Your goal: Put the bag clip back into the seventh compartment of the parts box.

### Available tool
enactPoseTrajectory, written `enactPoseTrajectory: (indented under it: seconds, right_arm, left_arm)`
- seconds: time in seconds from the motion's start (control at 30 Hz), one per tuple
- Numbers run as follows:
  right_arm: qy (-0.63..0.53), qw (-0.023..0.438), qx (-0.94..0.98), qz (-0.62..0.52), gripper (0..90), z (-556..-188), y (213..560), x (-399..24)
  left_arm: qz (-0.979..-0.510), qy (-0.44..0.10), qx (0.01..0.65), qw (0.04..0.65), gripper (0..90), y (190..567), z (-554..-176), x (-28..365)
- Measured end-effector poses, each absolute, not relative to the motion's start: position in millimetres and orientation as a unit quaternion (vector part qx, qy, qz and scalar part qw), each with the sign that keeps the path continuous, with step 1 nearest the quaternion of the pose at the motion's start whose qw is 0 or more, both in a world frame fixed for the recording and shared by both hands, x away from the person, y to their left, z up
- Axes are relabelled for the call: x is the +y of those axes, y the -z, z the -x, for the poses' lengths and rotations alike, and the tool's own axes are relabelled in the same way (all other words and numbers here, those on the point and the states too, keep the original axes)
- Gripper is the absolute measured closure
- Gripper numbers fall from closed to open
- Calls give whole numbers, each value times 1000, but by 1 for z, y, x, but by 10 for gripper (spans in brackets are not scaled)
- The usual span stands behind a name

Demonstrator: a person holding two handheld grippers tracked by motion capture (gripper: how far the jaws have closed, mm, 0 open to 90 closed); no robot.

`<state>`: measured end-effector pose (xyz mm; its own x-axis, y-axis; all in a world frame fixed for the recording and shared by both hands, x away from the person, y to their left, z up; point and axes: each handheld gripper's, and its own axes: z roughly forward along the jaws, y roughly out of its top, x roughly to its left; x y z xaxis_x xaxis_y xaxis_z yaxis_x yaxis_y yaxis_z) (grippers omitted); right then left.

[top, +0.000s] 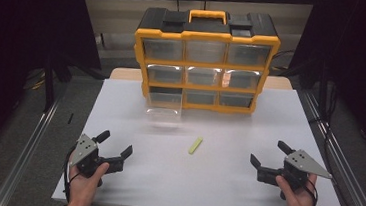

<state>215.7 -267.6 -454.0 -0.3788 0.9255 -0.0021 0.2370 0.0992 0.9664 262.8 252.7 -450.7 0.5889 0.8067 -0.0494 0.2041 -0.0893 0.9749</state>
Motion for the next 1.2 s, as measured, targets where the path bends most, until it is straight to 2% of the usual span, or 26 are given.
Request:
enactPoseTrajectory:
  seconds: [0.23, 0.73, 0.97, 1.2]
  right_arm:
    - [-503, 338, 663, -440, 2, -216, 455, -267]
    - [-500, 322, 672, -441, 0, -219, 458, -266]
    - [-502, 323, 672, -438, 0, -219, 457, -264]
    - [-504, 319, 677, -431, 0, -221, 458, -263]
  left_arm:
    - [-692, -256, 370, 564, 47, 450, -263, 241]
    - [-718, -225, 332, 569, 48, 449, -261, 211]
    - [-705, -221, 350, 577, 18, 447, -265, 207]
    - [-728, -197, 320, 573, 30, 448, -275, 181]
